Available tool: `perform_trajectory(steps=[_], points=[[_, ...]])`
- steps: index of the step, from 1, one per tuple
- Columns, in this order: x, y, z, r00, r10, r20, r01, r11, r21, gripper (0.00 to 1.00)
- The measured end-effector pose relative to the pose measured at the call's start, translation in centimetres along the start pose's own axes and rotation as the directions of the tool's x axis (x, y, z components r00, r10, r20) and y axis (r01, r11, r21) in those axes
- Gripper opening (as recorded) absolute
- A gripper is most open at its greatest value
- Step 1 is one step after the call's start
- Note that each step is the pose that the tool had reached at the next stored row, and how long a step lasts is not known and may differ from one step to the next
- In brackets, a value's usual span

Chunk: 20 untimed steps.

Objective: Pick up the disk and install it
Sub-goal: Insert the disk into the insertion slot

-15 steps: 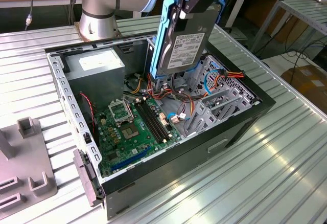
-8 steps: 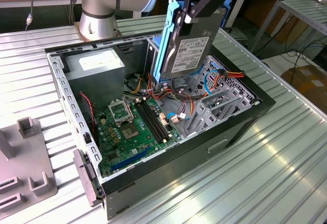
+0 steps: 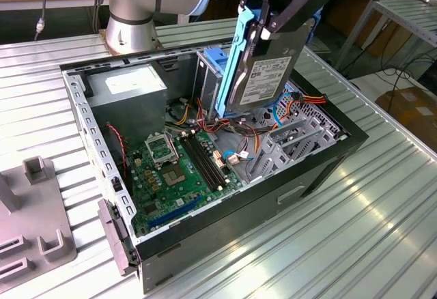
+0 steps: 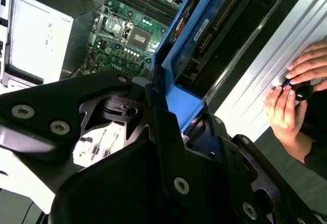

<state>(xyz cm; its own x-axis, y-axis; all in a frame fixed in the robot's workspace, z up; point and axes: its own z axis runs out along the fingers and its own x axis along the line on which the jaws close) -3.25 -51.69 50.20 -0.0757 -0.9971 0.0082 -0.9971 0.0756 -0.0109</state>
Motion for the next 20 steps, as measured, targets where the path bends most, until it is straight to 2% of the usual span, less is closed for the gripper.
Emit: perform_trajectory(steps=[8,10,18,20], points=[[-0.01,-1.89,0.07,1.0,0.001,-0.005,-0.001,1.0,0.0004,0.37],[-0.04,-2.57,0.09,1.0,0.001,-0.0068,-0.001,1.0,0.0005,0.37],[0.0,-2.8,0.1,1.0,0.001,-0.0071,-0.001,1.0,0.0005,0.37],[0.54,-2.87,0.19,1.0,0.001,-0.0069,-0.001,1.0,0.0006,0.37]])
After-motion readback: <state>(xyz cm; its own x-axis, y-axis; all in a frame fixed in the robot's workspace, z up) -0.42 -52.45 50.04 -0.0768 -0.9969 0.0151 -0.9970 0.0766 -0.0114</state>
